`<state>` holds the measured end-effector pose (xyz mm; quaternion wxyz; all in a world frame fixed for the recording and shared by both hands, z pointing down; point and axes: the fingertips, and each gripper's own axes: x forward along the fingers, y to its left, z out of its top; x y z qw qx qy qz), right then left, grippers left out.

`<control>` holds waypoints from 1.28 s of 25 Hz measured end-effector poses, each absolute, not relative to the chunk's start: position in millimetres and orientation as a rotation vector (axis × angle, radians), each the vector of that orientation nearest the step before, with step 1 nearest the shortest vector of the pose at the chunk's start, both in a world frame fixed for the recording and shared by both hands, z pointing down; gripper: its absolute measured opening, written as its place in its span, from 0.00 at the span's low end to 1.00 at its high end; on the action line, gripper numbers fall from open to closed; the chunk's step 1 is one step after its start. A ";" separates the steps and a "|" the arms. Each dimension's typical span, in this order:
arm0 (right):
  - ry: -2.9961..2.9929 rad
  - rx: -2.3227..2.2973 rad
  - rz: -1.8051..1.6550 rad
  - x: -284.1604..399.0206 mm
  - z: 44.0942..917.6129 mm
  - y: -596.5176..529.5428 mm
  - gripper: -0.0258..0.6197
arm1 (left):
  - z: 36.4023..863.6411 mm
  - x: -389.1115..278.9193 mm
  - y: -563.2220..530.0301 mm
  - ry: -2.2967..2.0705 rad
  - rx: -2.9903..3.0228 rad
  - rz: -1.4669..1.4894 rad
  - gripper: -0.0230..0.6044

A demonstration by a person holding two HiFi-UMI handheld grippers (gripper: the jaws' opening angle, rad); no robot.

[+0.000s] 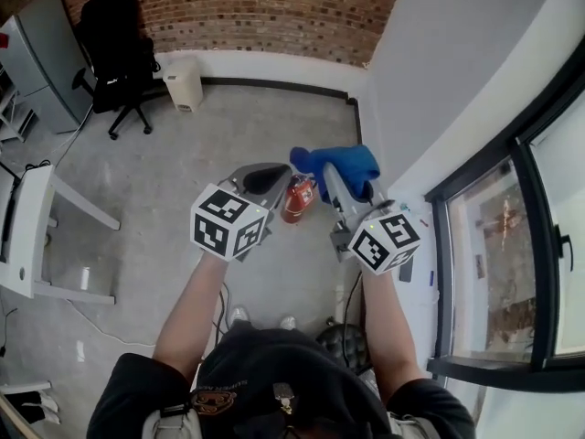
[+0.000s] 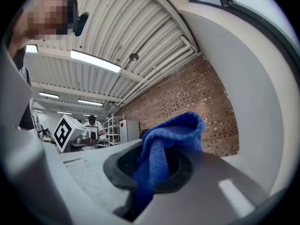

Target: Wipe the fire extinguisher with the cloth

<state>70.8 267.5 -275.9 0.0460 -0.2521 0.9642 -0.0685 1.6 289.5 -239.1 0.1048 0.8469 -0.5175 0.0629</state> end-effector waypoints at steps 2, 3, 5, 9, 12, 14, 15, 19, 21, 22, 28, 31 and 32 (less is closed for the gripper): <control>2.937 -0.810 -0.184 69.0 -285.4 269.9 0.09 | -249.1 -1.4 292.2 -1.507 2.522 0.171 0.05; 2.934 -0.825 -0.174 68.5 -289.0 271.7 0.09 | -253.2 -2.8 294.1 -1.500 2.533 0.164 0.05; 2.929 -0.851 -0.159 68.6 -294.4 275.8 0.09 | -259.9 -4.3 298.3 -1.485 2.556 0.149 0.05; 2.934 -0.884 -0.119 68.1 -302.6 283.3 0.09 | -268.9 -4.3 305.1 -1.450 2.603 0.146 0.05; 2.937 -0.895 -0.087 67.3 -309.1 287.8 0.09 | -274.7 -3.0 307.3 -1.431 2.629 0.148 0.05; 2.938 -0.900 -0.072 66.8 -312.4 290.2 0.09 | -279.2 -2.6 308.1 -1.424 2.644 0.149 0.05; 2.939 -0.902 -0.068 66.6 -313.3 291.3 0.09 | -280.8 -2.4 308.4 -1.421 2.649 0.151 0.05; 2.949 -0.902 -0.058 65.4 -314.2 296.4 0.09 | -284.6 -0.9 309.8 -1.409 2.663 0.157 0.05; 2.950 -0.903 -0.056 65.3 -314.9 298.1 0.09 | -285.4 0.6 311.0 -1.403 2.669 0.160 0.05; 2.949 -0.905 -0.056 65.4 -314.9 298.8 0.09 | -285.0 1.3 311.7 -1.400 2.671 0.164 0.05; 2.947 -0.908 -0.054 65.7 -317.2 299.0 0.09 | -284.7 1.8 311.6 -1.393 2.675 0.174 0.05; 2.948 -0.907 -0.049 66.5 -319.1 298.2 0.09 | -285.6 3.9 310.9 -1.387 2.679 0.177 0.05; 2.948 -0.907 -0.047 66.6 -319.4 298.4 0.09 | -285.4 4.3 311.1 -1.385 2.680 0.177 0.05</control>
